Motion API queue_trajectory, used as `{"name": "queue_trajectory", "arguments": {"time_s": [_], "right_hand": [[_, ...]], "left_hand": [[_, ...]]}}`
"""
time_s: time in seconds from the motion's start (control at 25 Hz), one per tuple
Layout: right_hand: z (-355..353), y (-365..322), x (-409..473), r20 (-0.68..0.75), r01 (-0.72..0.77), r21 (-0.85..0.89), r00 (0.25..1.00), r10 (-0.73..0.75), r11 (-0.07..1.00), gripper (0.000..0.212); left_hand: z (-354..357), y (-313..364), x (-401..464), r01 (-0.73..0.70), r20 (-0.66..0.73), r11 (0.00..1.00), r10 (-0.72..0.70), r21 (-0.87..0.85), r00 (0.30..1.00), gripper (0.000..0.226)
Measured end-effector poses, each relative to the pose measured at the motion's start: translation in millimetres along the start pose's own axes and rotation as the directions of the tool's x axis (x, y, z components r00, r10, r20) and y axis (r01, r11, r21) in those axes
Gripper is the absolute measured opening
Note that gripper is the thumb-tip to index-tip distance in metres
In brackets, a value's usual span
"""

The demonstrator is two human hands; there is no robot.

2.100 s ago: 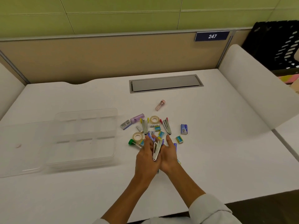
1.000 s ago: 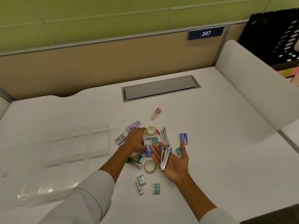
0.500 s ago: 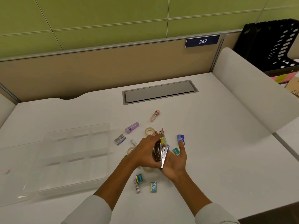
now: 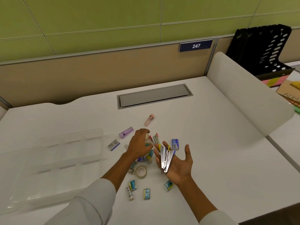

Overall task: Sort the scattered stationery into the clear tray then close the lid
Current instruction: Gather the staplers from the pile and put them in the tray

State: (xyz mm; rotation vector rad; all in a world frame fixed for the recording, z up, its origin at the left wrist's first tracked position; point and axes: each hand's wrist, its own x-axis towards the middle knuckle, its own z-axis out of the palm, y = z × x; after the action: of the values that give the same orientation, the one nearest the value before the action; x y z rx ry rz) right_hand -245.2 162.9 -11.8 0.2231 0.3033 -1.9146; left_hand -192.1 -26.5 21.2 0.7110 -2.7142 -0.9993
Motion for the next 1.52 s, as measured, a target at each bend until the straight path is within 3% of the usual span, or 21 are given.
{"name": "queue_trajectory", "arguments": {"time_s": [0.24,0.4,0.6,0.76,0.96,1.2,1.4,1.52], "right_hand": [[-12,-24,-2,0.009,0.032,0.018,0.999,-0.033,0.999,0.099],[-18,-30,-1,0.013,0.055,0.027,0.998,-0.055,0.998,0.101],[-19,-26,-2,-0.024,0.072,0.006,0.997,-0.072,0.997,0.100],[-16,-25,-3,-0.024,0.086,-0.010,0.996,-0.086,0.996,0.104],[-5,-14,-3,-0.084,0.056,-0.045,0.995,-0.060,0.997,0.098],[22,20,2,-0.190,0.037,-0.203,0.979,-0.076,0.978,0.078],[35,47,12,-0.198,0.016,-0.356,0.976,-0.092,0.934,0.026],[37,59,19,-0.168,0.002,-0.369,0.983,-0.069,0.929,0.039]], "left_hand": [[33,18,25,-0.102,0.207,0.946,0.038,0.308,0.978,0.087],[43,18,31,-0.099,0.229,0.928,0.016,0.358,0.973,0.088],[38,12,29,-0.070,0.221,0.968,0.016,0.240,0.975,0.099],[19,9,23,-0.034,0.074,0.996,0.027,0.083,0.997,0.107],[-15,20,-12,-0.161,0.098,0.979,0.174,-0.125,0.980,0.109],[-19,36,-55,-0.272,0.191,0.956,0.288,-0.107,0.938,0.117],[-18,25,-74,-0.296,0.174,0.954,0.299,-0.043,0.938,0.121],[-38,3,-85,-0.277,0.048,0.959,0.280,-0.057,0.959,0.120]]}}
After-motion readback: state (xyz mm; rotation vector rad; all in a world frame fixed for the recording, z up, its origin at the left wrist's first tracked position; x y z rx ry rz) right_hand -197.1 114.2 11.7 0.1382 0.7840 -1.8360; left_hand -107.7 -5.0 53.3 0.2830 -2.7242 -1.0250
